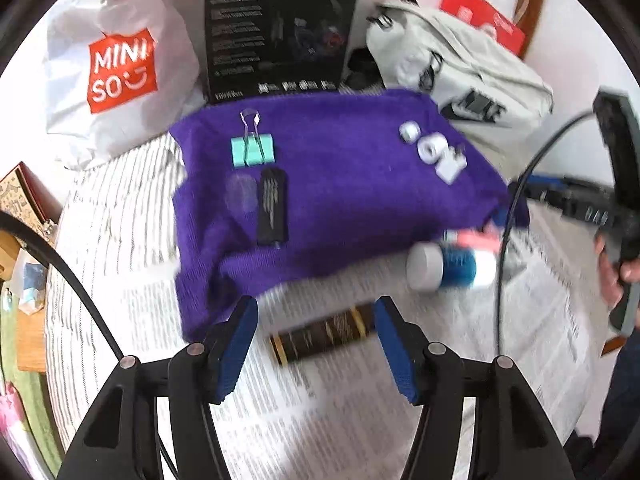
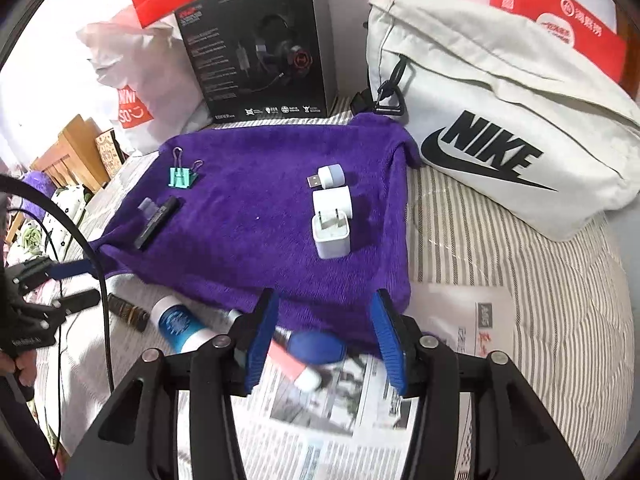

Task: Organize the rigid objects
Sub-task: 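Open both tools to release the items on the towel and withdraw toward the newspaper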

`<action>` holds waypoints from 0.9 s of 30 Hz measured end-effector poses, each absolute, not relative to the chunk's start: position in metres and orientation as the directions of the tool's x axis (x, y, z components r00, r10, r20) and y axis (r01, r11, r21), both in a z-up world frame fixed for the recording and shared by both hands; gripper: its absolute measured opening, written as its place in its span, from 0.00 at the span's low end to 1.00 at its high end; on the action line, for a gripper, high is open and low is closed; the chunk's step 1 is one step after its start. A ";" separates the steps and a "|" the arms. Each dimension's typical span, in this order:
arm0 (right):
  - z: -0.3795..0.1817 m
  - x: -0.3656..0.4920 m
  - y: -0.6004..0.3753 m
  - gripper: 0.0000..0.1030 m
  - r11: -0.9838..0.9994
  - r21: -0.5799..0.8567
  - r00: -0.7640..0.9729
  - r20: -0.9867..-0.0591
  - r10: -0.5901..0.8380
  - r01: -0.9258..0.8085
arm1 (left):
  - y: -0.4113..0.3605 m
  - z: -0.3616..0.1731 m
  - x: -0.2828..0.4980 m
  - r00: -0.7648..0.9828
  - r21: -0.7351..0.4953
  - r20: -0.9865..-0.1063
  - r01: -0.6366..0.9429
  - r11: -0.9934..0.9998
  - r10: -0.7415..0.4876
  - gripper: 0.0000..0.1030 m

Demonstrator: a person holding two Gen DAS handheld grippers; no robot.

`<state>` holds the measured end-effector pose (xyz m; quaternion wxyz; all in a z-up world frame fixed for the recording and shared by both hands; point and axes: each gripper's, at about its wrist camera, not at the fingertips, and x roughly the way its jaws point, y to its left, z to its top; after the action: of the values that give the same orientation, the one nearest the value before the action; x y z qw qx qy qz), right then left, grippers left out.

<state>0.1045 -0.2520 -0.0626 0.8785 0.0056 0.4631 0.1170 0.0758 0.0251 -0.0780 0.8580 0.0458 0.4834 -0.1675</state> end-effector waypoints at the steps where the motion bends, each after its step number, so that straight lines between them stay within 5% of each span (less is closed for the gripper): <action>1: -0.062 0.101 -0.252 0.49 0.973 0.117 0.547 -0.811 0.210 -0.201 | 0.025 -0.085 0.074 0.468 -0.069 -0.852 0.342 0.937 -0.233 0.57; 15: -0.068 0.076 -0.263 0.49 0.982 0.090 0.534 -0.829 0.166 -0.165 | 0.005 -0.113 0.075 0.438 0.037 -0.877 0.468 0.883 -0.195 0.57; 19: -0.070 0.077 -0.265 0.49 0.983 0.091 0.531 -0.831 0.164 -0.161 | 0.002 -0.110 0.071 0.420 0.020 -0.880 0.497 0.868 -0.220 0.33; 27: -0.075 0.080 -0.268 0.49 0.981 0.102 0.520 -0.837 0.173 -0.162 | -0.002 -0.107 0.057 0.411 0.028 -0.881 0.538 0.843 -0.233 0.27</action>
<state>0.0802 -0.2681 -0.0752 0.8717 0.0053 0.4804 0.0960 0.0571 -0.0020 -0.1067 0.8255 0.1555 0.4897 -0.2335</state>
